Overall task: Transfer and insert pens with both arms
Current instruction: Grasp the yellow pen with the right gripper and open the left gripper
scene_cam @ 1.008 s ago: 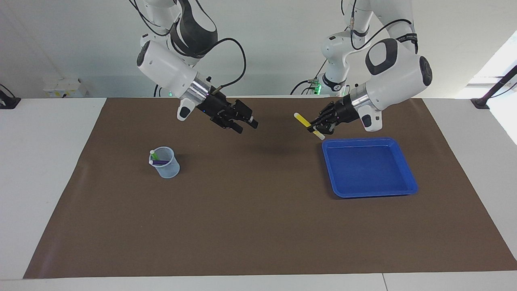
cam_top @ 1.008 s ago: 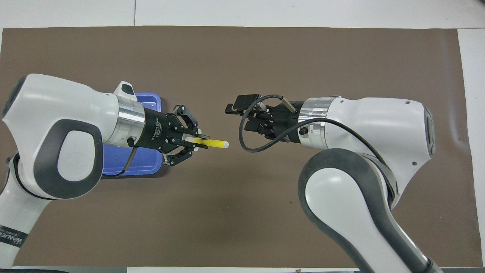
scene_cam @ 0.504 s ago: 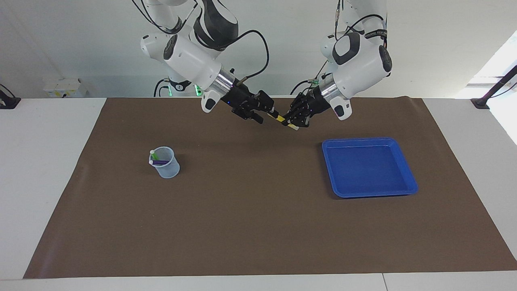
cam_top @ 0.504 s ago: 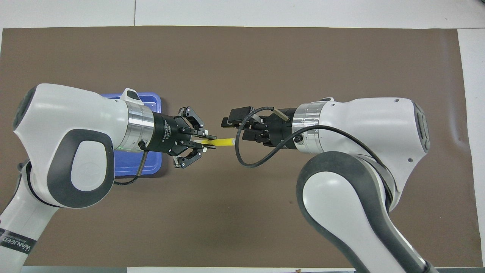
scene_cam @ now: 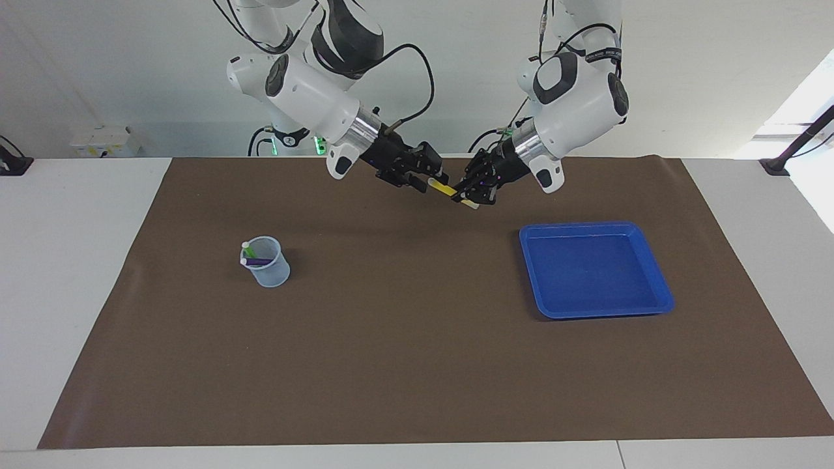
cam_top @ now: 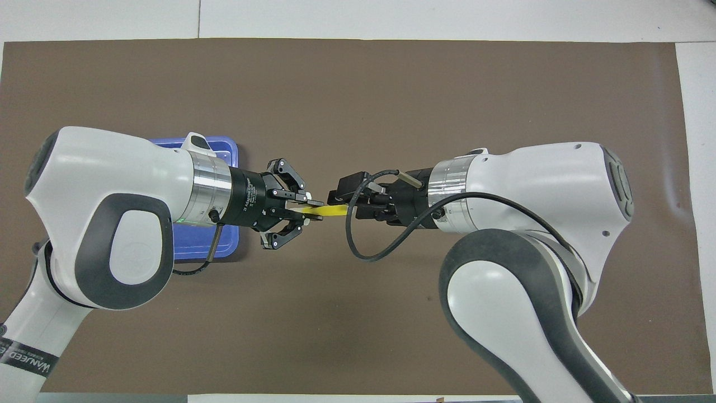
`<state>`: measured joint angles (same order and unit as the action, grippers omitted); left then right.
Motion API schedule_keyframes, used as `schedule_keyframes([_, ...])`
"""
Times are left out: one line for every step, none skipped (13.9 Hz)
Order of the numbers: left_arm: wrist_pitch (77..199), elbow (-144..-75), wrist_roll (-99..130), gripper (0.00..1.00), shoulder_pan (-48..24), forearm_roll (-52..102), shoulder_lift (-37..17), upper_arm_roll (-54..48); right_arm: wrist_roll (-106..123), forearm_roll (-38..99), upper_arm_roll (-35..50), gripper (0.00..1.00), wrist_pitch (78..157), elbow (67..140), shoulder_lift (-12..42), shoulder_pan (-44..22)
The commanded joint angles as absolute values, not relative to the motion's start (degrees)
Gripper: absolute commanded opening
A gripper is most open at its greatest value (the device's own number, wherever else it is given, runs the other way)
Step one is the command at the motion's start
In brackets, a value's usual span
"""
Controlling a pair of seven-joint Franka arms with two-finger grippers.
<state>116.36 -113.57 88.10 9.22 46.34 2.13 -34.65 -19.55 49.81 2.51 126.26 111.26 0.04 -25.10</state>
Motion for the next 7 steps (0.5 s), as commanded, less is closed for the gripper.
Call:
schedule_keyframes([117.6, -115.4, 88.9, 0.0, 8.7, 48.2, 4.1, -34.2, -18.5, 48.6, 2.7, 0.58, 125.1, 112.0, -1.1, -24.4])
schedule_keyframes([117.7, -115.5, 88.9, 0.0, 8.7, 48.3, 4.1, -34.2, -18.5, 48.6, 2.7, 0.56, 125.0, 112.0, -1.1, -24.4])
schedule_keyframes([117.6, -115.5, 88.9, 0.0, 8.7, 48.3, 4.1, -34.2, -18.5, 48.6, 2.7, 0.56, 125.1, 112.0, -1.1, -24.4])
schedule_keyframes([117.7, -115.5, 88.9, 0.0, 8.7, 48.4, 4.1, -34.2, -18.5, 48.6, 2.7, 0.56, 125.1, 111.8, -1.1, -24.3])
schedule_keyframes([117.8, -115.5, 88.9, 0.0, 8.7, 48.4, 4.1, -34.2, -18.4, 48.6, 2.7, 0.53, 125.2, 111.8, -1.1, -24.3])
schedule_keyframes([117.8, -115.5, 88.9, 0.0, 8.7, 48.4, 4.1, -34.2, -18.1, 48.6, 2.7, 0.37, 125.2, 111.8, -1.1, -24.3])
schedule_keyframes([117.8, -115.4, 88.9, 0.0, 8.7, 48.4, 4.1, -34.2, -18.0, 48.6, 2.7, 0.14, 125.1, 111.8, -1.1, -24.3])
